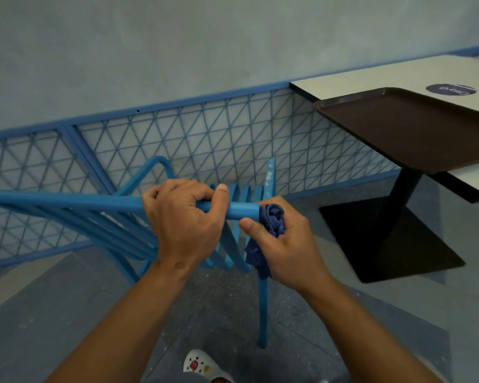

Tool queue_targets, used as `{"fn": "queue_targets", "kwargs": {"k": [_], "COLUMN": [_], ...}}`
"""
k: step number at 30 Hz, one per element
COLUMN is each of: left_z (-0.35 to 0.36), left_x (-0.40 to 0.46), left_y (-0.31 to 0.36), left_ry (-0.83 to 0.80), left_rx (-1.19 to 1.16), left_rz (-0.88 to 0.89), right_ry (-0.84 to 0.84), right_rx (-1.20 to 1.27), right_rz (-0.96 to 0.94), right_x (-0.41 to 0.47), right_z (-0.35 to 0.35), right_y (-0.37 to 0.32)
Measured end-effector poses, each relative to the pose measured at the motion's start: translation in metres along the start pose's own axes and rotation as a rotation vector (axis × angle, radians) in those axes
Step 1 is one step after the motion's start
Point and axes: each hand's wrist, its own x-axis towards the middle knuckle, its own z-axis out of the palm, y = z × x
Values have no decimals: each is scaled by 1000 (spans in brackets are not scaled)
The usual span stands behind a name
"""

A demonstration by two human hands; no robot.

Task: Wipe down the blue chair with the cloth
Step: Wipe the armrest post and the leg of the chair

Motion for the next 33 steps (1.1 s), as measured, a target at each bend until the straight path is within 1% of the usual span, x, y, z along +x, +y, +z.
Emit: {"fn": "queue_targets", "kwargs": {"k": [7, 12, 18, 19, 20, 21, 22, 23, 24, 26, 29, 33], "left_z": [-11, -13, -18, -18, -20, -23, -25, -26, -25, -21, -16, -17], "left_x": [2, 16, 30, 28, 24, 19, 13, 9, 5, 4, 9, 9], "left_y": [-8, -31, -51, -51, -48, -41, -34, -29, -24, -19, -14, -7], "left_ry": [-55, -88, -173, -159, -153, -164, -176, -186, -187, -174, -167, -170], "left_rx": [-53, -67, -65, -38, -18, -28, -76, -138, -189, -233, -274, -265], "left_rz": [33, 20, -37, -82, -171, -303, -434, -526, -577, -647, -741, -728], "right_ry": [91, 91, 68, 51, 28, 2, -23, -50, -75, -139, -313, -480], "right_rx": [-61, -138, -209, -197, -179, -157, -136, -120, -112, -102, -10, 27], "right_rz": [-11, -47, -36, -33, -34, -38, -49, -57, -55, 10, 135, 177], "right_x": [-15, -6, 10, 11, 11, 10, 9, 7, 6, 8, 23, 38], "right_z": [21, 44, 71, 71, 68, 63, 57, 51, 45, 38, 32, 23], "right_y": [-3, 5, 7, 7, 8, 11, 14, 17, 21, 25, 26, 19]}}
